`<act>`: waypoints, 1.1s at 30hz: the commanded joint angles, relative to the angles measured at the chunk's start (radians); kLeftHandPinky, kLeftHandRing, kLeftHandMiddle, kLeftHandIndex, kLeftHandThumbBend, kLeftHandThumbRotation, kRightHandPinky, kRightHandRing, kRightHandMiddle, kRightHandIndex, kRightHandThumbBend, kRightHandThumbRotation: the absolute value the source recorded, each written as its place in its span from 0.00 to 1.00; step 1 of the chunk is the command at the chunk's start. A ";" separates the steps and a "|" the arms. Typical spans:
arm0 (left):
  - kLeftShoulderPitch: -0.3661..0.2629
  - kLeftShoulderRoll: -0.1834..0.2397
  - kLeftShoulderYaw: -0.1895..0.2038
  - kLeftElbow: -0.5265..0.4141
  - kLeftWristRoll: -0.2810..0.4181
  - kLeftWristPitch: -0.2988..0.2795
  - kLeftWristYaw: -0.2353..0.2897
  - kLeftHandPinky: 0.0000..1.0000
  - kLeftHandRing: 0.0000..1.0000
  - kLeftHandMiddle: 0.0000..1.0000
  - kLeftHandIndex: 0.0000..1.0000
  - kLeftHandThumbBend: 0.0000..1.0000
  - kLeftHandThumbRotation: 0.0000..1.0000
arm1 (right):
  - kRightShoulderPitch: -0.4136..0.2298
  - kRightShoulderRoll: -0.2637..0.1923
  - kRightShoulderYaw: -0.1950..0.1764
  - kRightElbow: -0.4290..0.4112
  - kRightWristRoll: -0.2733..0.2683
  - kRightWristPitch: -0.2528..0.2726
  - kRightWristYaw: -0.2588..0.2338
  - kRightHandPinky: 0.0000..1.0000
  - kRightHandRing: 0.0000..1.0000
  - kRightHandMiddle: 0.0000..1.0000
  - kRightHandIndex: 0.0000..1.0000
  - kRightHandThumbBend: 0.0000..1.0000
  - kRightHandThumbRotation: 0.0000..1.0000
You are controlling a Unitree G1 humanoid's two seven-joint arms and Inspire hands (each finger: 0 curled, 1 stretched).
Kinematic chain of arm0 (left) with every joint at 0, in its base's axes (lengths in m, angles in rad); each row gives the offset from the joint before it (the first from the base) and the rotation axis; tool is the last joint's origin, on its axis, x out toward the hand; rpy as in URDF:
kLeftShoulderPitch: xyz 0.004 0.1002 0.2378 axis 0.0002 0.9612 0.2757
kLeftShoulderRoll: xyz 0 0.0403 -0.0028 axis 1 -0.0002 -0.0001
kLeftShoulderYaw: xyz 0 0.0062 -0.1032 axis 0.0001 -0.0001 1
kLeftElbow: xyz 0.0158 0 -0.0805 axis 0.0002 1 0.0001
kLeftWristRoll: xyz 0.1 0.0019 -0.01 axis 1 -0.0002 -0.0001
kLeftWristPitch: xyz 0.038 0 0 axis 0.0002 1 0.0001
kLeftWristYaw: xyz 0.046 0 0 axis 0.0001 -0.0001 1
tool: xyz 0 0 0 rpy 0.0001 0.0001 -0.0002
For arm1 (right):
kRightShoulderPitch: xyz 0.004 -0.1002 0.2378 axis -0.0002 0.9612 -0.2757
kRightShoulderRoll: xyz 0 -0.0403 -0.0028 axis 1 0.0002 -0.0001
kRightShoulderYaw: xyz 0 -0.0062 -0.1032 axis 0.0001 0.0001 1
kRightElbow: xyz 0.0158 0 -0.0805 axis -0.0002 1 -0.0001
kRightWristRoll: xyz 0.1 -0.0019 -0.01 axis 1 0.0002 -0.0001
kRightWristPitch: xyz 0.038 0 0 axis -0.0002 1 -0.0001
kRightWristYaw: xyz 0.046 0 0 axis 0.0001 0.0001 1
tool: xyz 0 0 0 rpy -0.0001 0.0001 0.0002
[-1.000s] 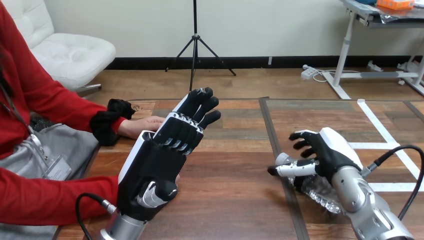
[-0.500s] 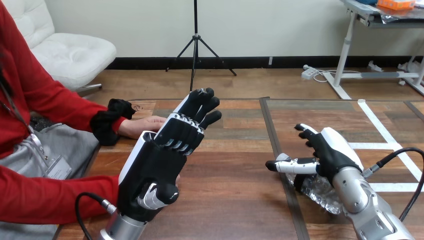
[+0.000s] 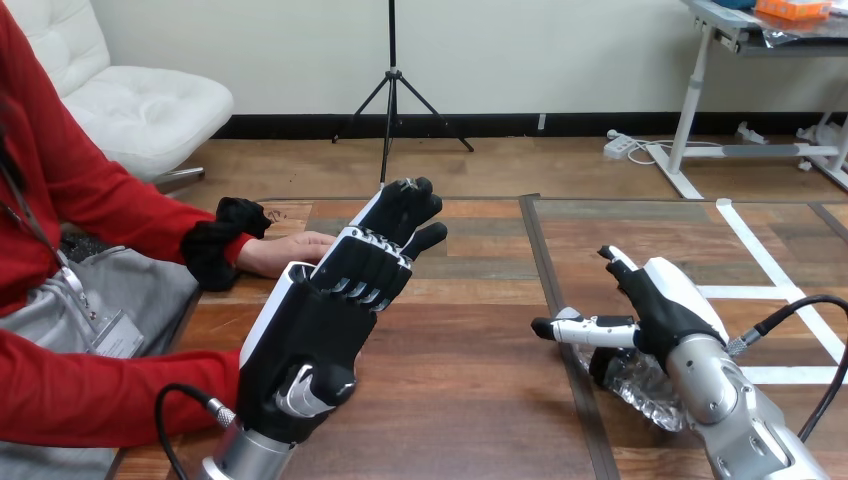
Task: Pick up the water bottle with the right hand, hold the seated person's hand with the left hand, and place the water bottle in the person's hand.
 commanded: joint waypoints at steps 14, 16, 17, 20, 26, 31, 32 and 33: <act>-0.056 -0.050 -0.011 -0.003 0.001 -0.007 0.005 0.93 0.97 0.97 0.94 1.00 0.67 | 0.103 -0.003 0.025 -0.140 -0.032 0.169 0.086 0.89 0.93 0.97 1.00 1.00 0.52; -0.056 -0.052 -0.013 -0.005 0.001 0.004 0.008 0.94 0.97 0.97 0.94 1.00 0.66 | 0.117 -0.007 0.024 -0.173 -0.035 0.188 0.099 0.89 0.93 0.97 1.00 1.00 0.52; -0.056 -0.053 -0.013 -0.006 0.000 0.008 0.010 0.94 0.97 0.97 0.94 1.00 0.66 | 0.125 -0.009 0.023 -0.189 -0.035 0.193 0.103 0.89 0.93 0.98 1.00 1.00 0.52; -0.056 -0.055 -0.016 -0.008 0.006 0.009 0.012 0.95 0.97 0.97 0.93 1.00 0.65 | 0.145 -0.015 0.026 -0.238 -0.046 0.228 0.117 0.88 0.93 0.98 1.00 1.00 0.51; -0.060 -0.063 -0.017 -0.006 0.004 0.011 0.011 0.96 0.97 0.97 0.93 1.00 0.65 | 0.181 -0.029 0.029 -0.331 -0.064 0.299 0.157 0.81 0.92 0.98 1.00 1.00 0.51; -0.062 -0.070 -0.021 -0.007 0.004 0.022 0.015 0.96 0.98 0.97 0.93 1.00 0.63 | 0.214 -0.042 0.026 -0.414 -0.076 0.357 0.191 0.77 0.91 0.97 1.00 1.00 0.50; -0.066 -0.077 -0.023 0.001 0.006 0.010 0.015 0.97 0.98 0.97 0.94 1.00 0.63 | 0.241 -0.053 0.025 -0.481 -0.084 0.416 0.218 0.72 0.95 1.00 1.00 1.00 0.48; -0.069 -0.082 -0.025 0.007 0.008 0.001 0.015 0.97 0.98 0.98 0.94 1.00 0.63 | 0.262 -0.063 0.024 -0.529 -0.090 0.457 0.237 0.70 0.95 1.00 1.00 1.00 0.48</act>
